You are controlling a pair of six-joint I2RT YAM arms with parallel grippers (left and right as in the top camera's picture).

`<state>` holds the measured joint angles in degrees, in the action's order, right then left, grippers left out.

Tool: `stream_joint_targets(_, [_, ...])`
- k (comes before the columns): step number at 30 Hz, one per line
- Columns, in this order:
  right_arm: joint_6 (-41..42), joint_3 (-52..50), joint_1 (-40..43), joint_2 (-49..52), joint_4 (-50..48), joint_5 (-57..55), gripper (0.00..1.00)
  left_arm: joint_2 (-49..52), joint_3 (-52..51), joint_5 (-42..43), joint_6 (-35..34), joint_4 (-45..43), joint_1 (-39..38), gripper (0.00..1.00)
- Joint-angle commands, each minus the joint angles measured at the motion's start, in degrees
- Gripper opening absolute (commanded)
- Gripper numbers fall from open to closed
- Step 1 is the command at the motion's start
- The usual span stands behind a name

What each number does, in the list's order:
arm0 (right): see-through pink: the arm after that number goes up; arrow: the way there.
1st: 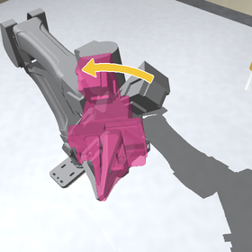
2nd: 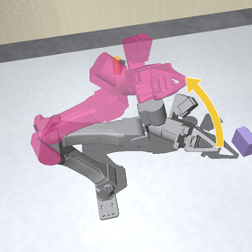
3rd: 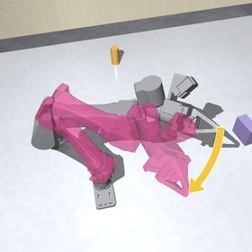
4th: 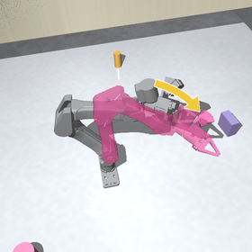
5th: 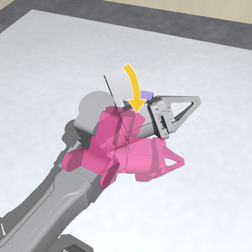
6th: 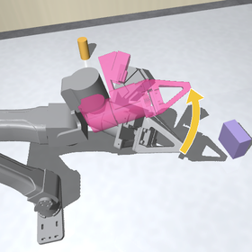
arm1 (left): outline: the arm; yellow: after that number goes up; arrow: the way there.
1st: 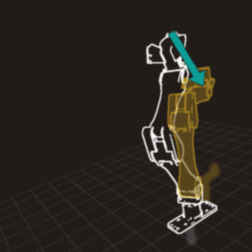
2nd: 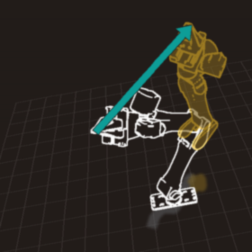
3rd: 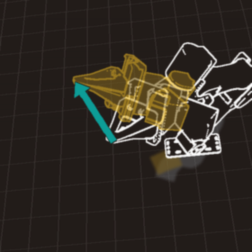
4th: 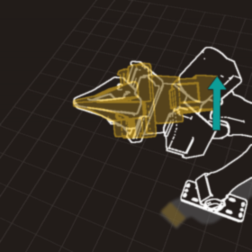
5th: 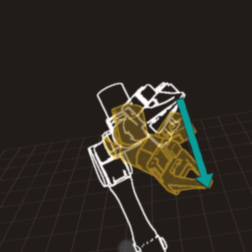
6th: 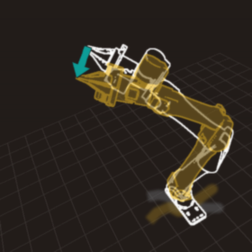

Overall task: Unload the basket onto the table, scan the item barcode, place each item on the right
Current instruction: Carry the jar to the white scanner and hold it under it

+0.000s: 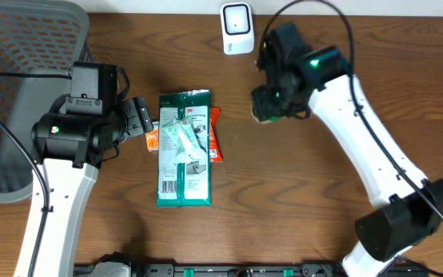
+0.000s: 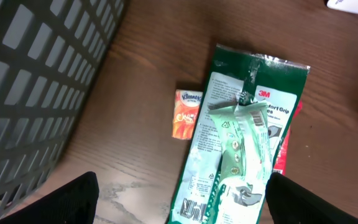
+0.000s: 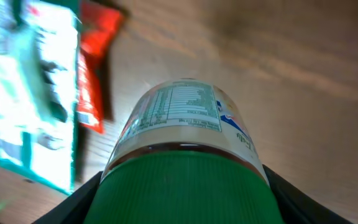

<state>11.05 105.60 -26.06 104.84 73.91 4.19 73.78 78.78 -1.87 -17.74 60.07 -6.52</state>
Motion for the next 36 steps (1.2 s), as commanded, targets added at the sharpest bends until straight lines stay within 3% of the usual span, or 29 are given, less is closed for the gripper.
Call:
stream_joint_targets(1, [-0.66,10.25,-0.13,0.37,4.24,0.59,0.23,-0.15,0.96,-0.57,0.35,0.17,0.13,0.85])
stream_joint_targets(3, [-0.79,12.9,-0.13,0.5,3.89,0.52,0.2,-0.15,0.96,-0.57,0.33,0.17,0.13,0.85])
stream_joint_targets(10, [-1.53,13.79,-0.13,2.27,-14.36,-4.94,0.17,-0.15,0.96,-0.57,0.33,0.17,0.13,0.85])
stream_joint_targets(22, [-6.05,13.62,-0.22,16.44,-42.75,-15.3,0.01,-0.15,0.96,-0.57,0.35,0.17,0.13,0.85])
stream_joint_targets(28, [-11.47,13.62,-0.11,25.03,-60.43,-16.35,0.01,-0.15,0.96,-0.57,0.35,0.17,0.13,0.85])
stream_joint_targets(36, [-11.56,13.62,0.85,33.31,-79.23,-16.35,0.01,-0.15,0.96,-0.57,0.35,0.17,0.13,0.85])
